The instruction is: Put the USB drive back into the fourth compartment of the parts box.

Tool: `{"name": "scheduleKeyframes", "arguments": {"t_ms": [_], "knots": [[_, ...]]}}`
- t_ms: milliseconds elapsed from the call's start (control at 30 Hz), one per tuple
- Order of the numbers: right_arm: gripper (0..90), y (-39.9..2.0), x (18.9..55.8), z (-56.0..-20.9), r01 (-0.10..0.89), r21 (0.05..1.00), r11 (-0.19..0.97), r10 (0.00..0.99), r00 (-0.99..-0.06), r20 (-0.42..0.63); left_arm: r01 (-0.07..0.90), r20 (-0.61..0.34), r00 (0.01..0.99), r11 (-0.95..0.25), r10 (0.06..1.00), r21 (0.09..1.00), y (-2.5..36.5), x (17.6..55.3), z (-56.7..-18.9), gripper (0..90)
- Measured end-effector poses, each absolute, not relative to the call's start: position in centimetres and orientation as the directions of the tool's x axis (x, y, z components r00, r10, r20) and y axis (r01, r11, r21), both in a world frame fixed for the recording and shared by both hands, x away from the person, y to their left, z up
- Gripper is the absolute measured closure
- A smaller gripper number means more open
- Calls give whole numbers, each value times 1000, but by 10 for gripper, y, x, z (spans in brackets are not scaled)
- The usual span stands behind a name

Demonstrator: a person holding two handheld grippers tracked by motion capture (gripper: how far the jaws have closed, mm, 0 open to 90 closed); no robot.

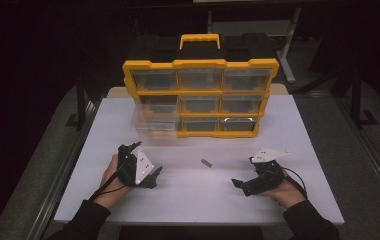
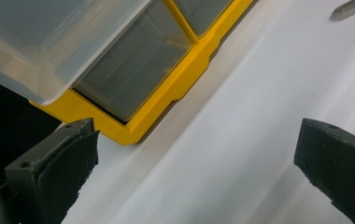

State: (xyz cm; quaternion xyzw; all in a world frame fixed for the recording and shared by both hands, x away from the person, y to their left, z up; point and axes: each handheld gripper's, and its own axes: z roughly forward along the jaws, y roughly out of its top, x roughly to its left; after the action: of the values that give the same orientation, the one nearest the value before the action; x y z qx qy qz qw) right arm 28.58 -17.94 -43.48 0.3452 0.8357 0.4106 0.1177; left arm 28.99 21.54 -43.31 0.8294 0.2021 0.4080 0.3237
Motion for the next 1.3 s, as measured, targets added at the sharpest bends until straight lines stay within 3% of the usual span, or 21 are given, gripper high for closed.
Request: {"name": "scheduleKeyframes", "arguments": {"t_ms": [1300], "knots": [[0,-179,286,-435,480,767,426,672,-736,88,269,195,670,-478,717,836,236,306,-428,0]]}}
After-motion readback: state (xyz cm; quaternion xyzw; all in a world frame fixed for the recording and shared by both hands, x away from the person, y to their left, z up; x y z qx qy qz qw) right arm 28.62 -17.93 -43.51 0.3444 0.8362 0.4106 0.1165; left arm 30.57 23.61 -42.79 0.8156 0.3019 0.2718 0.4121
